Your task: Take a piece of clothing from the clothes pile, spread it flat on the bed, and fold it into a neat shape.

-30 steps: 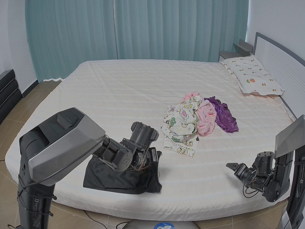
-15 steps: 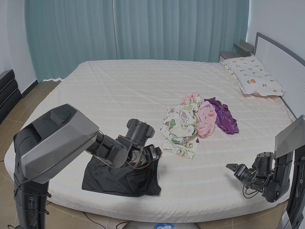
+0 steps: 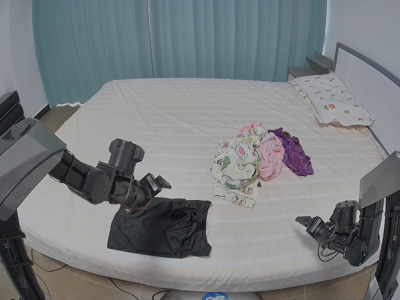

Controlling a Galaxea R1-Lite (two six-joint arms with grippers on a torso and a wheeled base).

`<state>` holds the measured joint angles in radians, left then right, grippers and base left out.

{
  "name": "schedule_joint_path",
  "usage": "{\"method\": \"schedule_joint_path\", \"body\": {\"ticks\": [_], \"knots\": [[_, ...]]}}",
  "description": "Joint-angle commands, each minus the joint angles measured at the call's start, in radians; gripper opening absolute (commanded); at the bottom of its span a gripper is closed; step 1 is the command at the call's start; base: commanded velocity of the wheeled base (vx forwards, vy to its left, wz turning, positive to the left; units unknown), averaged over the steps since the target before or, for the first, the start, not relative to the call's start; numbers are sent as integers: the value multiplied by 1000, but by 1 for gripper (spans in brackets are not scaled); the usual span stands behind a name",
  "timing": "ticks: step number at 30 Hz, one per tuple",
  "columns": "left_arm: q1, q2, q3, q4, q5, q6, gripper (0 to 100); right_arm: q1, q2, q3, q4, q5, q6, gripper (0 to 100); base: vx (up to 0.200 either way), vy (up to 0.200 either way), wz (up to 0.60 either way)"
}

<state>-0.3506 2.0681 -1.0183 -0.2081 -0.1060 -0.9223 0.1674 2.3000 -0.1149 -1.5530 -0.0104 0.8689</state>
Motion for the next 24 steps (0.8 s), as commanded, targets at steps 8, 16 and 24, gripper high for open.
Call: {"method": "schedule_joint_path", "body": {"ticks": [8, 16, 24], "knots": [[64, -63, 195, -140, -54, -15, 100, 17, 1, 12, -18, -3, 13, 100, -75, 0, 0], [105, 18, 144, -152, -55, -55, 100, 46, 4, 4, -18, -5, 12, 100, 0, 0, 0], [127, 14, 172, -166, -67, -52, 100, 61, -2, 1, -18, -11, 9, 100, 0, 100, 0]]}}
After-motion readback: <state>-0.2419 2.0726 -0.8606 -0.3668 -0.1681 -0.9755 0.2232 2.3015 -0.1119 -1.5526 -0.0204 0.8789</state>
